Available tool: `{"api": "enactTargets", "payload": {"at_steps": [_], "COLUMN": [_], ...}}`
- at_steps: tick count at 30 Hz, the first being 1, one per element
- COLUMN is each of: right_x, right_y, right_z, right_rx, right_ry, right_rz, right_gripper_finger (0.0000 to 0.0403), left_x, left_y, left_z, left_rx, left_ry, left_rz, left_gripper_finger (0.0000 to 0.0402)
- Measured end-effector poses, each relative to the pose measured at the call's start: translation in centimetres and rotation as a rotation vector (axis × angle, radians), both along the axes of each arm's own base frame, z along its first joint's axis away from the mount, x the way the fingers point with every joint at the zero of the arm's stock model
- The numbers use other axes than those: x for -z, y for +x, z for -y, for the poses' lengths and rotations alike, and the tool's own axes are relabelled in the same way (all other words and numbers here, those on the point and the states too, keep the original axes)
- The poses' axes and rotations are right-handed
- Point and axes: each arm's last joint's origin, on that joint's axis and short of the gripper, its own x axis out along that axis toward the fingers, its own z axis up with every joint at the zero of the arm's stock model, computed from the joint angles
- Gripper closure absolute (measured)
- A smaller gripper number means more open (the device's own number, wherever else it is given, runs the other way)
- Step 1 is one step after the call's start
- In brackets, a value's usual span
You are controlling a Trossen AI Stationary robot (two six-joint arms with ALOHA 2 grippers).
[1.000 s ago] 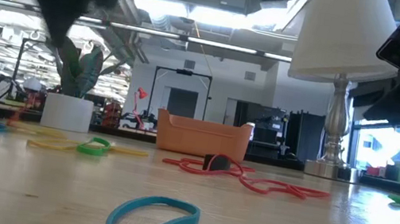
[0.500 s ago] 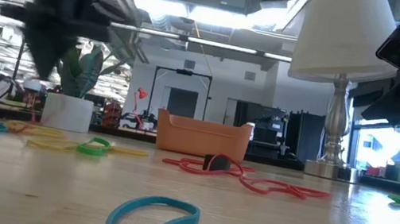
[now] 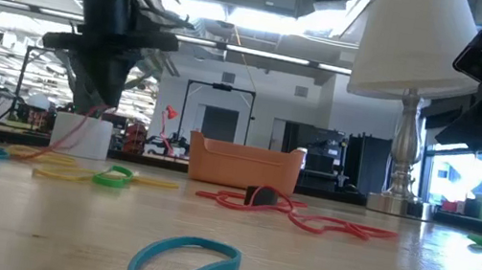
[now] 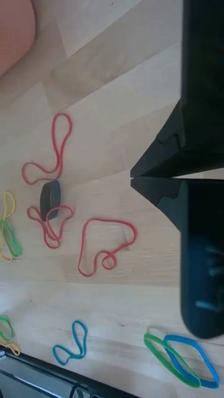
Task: Pick and place rubber bands into bin
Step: Put the blue rubber band into the orange bin
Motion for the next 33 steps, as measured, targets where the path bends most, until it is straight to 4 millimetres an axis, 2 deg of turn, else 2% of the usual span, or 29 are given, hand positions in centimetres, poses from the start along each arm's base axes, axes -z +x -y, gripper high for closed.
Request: {"api": "enactTargets", "payload": {"at_steps": [3,12,16,21,27,33], "right_x": [0.0,0.0,0.0,0.0,0.0,0.0], "right_y": [0.0,0.0,0.0,0.0,0.0,0.0], "right_z": [0.0,0.0,0.0,0.0,0.0,0.0], "right_rx": [0.0,0.0,0.0,0.0,0.0,0.0], "right_ry": [0.0,0.0,0.0,0.0,0.0,-0.001], "right_rz": [0.0,0.0,0.0,0.0,0.0,-0.001], "right_gripper_finger": [0.0396,0.0396,0.0396,0.0396,0.0396,0.0396], "left_x": [0.0,0.2,0.2,0.2,0.3,0.5], "left_y": [0.0,-0.1,-0.1,-0.1,-0.2,-1.5], "left_z": [-0.5,-1.0,-0.8,-0.5,0.0,1.6], "left_rx": [-0.017,-0.011,-0.006,0.01,0.052,0.065], "left_ry": [-0.044,-0.075,-0.075,-0.092,-0.147,-0.232], "left_rz": [0.008,-0.006,-0.007,-0.007,-0.022,-0.151], "left_gripper_finger": [0.0382,0.0269,0.0239,0.0232,0.0244,0.0263]}}
